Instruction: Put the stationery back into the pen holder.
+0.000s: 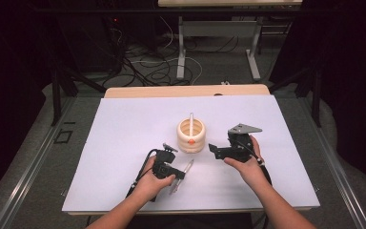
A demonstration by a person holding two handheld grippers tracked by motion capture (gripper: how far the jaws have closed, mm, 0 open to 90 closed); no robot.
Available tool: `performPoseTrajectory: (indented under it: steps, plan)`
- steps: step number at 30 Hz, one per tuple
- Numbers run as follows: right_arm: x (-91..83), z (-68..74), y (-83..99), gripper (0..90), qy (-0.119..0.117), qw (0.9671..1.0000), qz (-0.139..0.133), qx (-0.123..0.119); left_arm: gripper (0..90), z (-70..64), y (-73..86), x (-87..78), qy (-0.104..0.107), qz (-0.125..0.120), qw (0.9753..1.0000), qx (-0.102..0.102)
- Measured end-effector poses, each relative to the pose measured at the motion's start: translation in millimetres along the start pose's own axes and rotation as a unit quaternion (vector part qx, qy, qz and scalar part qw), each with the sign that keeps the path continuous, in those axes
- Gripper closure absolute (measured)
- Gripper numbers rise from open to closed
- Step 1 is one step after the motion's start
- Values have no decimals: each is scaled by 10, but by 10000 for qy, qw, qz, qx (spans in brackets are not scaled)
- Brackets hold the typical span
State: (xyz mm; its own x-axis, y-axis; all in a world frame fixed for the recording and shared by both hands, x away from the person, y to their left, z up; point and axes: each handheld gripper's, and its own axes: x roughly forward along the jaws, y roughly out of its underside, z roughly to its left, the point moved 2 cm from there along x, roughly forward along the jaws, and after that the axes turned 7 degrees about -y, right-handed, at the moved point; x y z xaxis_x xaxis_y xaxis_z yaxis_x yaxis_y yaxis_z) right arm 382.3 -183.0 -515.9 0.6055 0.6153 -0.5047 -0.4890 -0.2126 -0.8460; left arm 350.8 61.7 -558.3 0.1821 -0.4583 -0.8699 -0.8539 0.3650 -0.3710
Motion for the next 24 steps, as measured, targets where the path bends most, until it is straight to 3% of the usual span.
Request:
performPoseTrajectory:
  steps: [24]
  plan:
    - [-6,11,-1,116,10,10000,3,-20,795,3,5,-8,34,-31,10000,4]
